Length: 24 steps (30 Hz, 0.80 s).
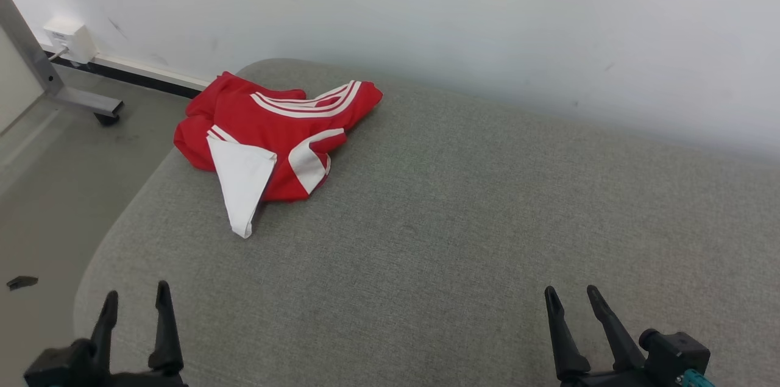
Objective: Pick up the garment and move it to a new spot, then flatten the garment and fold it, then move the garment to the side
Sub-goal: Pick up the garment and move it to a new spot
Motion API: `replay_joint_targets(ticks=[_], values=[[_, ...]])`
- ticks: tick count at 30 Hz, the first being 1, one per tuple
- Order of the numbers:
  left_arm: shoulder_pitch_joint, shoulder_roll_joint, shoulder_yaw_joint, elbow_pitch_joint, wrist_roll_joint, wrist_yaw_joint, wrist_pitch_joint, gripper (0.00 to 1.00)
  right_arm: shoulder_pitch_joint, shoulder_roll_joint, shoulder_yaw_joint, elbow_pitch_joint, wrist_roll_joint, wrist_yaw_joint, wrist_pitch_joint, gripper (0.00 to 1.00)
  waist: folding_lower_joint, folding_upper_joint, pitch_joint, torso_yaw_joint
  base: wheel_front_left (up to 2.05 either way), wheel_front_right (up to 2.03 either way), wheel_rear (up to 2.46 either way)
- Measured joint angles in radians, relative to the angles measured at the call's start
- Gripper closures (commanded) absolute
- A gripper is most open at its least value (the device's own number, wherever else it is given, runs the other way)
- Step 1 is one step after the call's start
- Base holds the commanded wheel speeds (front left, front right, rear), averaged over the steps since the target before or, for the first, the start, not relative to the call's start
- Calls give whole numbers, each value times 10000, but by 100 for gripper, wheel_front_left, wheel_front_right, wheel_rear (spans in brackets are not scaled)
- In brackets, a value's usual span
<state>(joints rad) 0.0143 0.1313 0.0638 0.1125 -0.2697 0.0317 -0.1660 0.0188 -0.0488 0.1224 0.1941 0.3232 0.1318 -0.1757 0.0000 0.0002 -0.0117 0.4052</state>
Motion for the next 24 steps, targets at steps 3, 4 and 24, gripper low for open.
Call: replay_joint_targets(ticks=[3,4,24], values=[[-409,113,81,15,-148,-59,-12,0,-121,0,-84,-59,-105,0,79,0,0,0,161,-75,0,0,0],[-587,184,107,17,-173,-73,-12,0,-194,0,-136,-81,-176,0,88,0,0,0,224,-116,0,0,0],[-6717,2746,1174,1269,-1337,-938,715,0,-1432,-10,-1494,-1360,-1340,0,393,0,3,1,2649,-2181,0,0,0]])
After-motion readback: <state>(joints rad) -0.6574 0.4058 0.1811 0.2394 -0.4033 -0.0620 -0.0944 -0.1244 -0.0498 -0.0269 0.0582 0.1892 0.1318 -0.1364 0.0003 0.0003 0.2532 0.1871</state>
